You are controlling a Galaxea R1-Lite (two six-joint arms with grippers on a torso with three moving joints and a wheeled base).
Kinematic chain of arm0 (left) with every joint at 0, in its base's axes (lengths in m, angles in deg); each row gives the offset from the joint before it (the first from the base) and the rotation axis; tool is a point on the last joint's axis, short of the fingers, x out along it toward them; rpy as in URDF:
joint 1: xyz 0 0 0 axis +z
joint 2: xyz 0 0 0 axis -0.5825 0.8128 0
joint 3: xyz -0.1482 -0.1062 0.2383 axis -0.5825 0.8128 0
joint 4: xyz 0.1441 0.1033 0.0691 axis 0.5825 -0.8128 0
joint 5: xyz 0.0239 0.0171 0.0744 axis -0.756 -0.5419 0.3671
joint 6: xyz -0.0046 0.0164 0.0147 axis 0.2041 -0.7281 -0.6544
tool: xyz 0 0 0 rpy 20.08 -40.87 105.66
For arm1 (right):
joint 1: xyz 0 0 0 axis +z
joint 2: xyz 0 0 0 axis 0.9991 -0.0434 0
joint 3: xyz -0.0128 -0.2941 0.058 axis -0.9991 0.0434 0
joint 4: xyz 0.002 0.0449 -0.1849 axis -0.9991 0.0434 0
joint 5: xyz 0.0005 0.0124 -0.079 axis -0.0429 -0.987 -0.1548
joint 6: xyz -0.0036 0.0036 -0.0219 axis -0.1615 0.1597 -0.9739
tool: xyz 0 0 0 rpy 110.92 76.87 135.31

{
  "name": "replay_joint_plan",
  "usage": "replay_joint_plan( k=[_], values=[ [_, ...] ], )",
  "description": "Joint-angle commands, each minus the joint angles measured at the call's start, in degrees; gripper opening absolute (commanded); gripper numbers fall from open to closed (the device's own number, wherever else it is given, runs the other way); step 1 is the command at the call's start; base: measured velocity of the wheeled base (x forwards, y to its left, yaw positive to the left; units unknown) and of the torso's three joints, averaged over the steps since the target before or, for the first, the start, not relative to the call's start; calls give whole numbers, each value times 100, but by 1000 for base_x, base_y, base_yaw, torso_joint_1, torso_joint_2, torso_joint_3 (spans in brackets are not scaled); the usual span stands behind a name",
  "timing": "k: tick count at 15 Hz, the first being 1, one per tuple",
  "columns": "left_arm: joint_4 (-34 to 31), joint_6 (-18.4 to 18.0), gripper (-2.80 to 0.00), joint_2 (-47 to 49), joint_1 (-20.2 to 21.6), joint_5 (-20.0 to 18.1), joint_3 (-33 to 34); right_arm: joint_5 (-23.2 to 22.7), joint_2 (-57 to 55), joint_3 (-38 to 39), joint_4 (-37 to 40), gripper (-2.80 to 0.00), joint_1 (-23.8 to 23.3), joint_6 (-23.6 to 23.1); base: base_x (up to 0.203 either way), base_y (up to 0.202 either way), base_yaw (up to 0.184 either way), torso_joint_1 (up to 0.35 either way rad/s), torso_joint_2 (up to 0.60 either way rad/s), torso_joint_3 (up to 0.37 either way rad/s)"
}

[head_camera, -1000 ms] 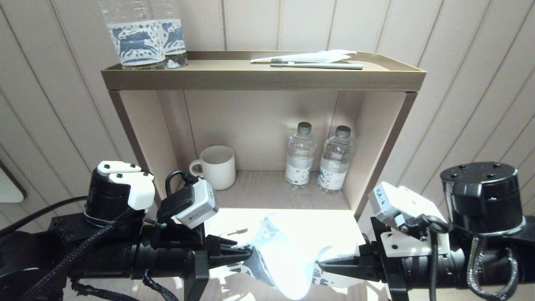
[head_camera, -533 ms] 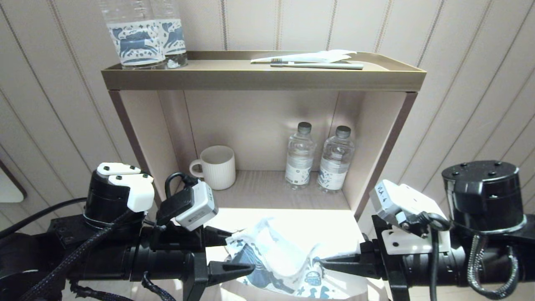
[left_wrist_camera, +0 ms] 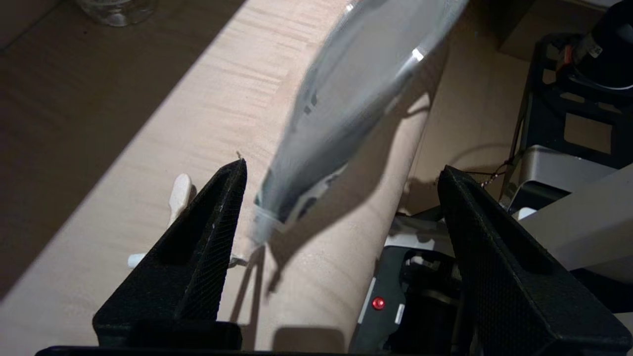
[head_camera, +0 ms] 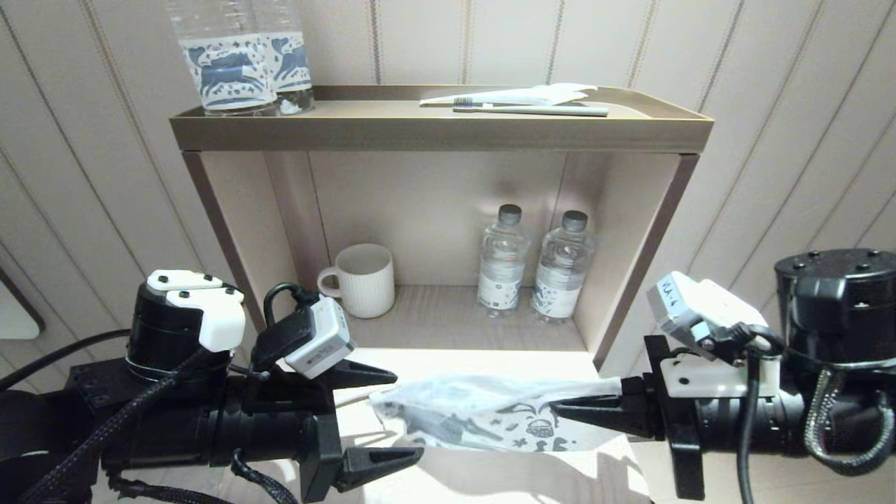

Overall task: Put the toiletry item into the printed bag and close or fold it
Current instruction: Pick up a toothbrush

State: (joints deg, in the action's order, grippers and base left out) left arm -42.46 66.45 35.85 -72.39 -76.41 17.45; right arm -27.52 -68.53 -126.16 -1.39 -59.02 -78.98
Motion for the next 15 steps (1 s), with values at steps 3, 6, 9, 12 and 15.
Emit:
replay_joint_plan(
  k=[3, 6, 9, 12, 15],
  values=[
    [1, -26, 0, -205, 148, 190, 229, -24, 84, -116, 5, -280, -230, -10, 0, 0, 0, 0, 0, 0],
    [-55, -24, 0, -585, 169, 594, 360, -32, 160, -160, 12, -280, -309, -10, 0, 0, 0, 0, 0, 0],
    [-180, -11, 0, -1090, 363, 1042, 644, -40, 293, -195, 31, -280, -309, -10, 0, 0, 0, 0, 0, 0],
    [-561, -33, 0, -1406, 456, 1998, 917, -47, 372, -195, 75, -280, -300, -3, 0, 0, 0, 0, 0, 0],
    [-679, -54, 0, -1446, 456, 2759, 995, -50, 490, -215, 202, -280, -289, 7, 0, 0, 0, 0, 0, 0]
  ],
)
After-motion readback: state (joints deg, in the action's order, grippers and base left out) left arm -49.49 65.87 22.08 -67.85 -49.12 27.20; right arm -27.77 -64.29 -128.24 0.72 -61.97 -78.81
